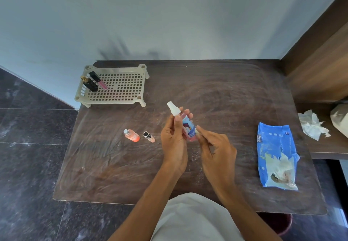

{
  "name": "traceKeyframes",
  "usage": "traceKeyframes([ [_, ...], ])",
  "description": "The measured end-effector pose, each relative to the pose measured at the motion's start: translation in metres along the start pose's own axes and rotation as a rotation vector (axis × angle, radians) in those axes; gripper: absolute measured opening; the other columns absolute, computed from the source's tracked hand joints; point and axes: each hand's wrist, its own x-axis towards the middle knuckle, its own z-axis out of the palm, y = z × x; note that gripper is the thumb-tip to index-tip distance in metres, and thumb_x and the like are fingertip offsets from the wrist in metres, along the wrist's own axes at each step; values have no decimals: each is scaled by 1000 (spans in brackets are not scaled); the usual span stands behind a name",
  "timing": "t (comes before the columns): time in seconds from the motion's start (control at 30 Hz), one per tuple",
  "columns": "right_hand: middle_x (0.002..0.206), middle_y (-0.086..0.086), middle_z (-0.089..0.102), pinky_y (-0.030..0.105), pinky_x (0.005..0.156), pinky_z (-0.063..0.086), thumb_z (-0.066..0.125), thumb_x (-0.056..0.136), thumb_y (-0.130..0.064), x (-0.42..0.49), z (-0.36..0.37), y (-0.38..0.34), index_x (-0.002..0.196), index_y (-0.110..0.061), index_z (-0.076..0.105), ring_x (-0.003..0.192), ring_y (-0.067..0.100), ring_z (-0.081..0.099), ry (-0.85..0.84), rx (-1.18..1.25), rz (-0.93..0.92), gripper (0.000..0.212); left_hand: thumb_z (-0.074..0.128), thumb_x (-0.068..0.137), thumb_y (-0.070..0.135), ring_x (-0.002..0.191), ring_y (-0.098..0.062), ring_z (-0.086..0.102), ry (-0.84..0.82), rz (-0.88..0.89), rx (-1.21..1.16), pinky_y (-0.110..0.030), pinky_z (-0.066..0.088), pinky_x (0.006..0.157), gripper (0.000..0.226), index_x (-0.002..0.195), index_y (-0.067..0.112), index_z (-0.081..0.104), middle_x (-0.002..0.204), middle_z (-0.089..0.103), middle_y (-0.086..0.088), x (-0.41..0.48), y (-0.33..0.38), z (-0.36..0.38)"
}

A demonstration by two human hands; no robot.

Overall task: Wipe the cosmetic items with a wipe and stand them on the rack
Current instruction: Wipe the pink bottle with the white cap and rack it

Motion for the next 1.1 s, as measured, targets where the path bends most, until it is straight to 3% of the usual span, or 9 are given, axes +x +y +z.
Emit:
traceKeyframes([
  [0.1,102,-7,75,-1,76,43,68,92,-18,5,2,-5,115,-16,74,91,9,66,-31,21,45,24,46,103,25,110,-19,69,-58,-88,-13,-35,58,91,30,124,11,63,118,72,-5,-7,-9,-5],
  [0.23,103,-13,74,11,82,49,64,96,-18,33,11,-28,115,-20,74,96,3,63,-66,112,42,22,50,95,35,83,-13,63,-113,-116,-25,-22,57,72,36,115,9,63,95,65,-6,-11,-12,-6],
  [0.3,105,-9,75,18,85,52,64,96,-16,34,10,-29,116,-18,74,96,2,63,-83,105,10,22,49,95,37,88,-16,61,-100,-91,-53,-26,56,76,38,118,10,63,96,63,-7,-6,-7,-7],
  [0.4,98,-7,76,23,76,56,65,96,-18,18,0,-11,116,-18,73,83,4,65,-126,54,1,22,44,97,35,117,-23,66,-85,-41,-101,-38,59,88,45,131,9,56,123,68,-8,0,0,-11],
  [0.5,99,-8,76,15,74,56,65,95,-24,-1,-7,2,118,-21,72,81,2,68,-200,90,100,24,42,97,35,125,-29,61,-90,-43,-126,-46,56,96,49,134,5,52,130,66,-11,-2,3,-14],
  [0.67,106,-16,70,13,82,53,64,96,-18,4,-2,-13,120,-18,71,94,2,67,-104,144,114,25,32,105,33,125,-26,62,-164,-94,-87,-38,61,79,47,139,6,49,130,66,-10,-2,1,-15],
  [0.8,105,-5,75,18,81,56,61,98,-19,30,1,-26,118,-15,73,91,5,67,-125,112,62,23,28,108,29,115,-22,67,-194,-160,-118,-31,59,83,44,142,9,48,130,67,-11,-4,3,-15],
  [0.93,106,-3,75,23,87,54,62,98,-14,35,7,-33,116,-17,73,95,9,66,-109,45,-62,22,41,105,30,105,-15,70,-172,-157,-35,-23,57,79,42,141,9,49,128,66,-12,-1,4,-8],
  [1.1,108,-8,74,17,84,54,64,96,-13,13,3,-19,120,-19,71,95,3,66,-79,101,-24,26,59,93,33,78,-11,65,-89,-75,15,-27,58,65,31,117,16,68,90,65,-2,5,0,-10],
])
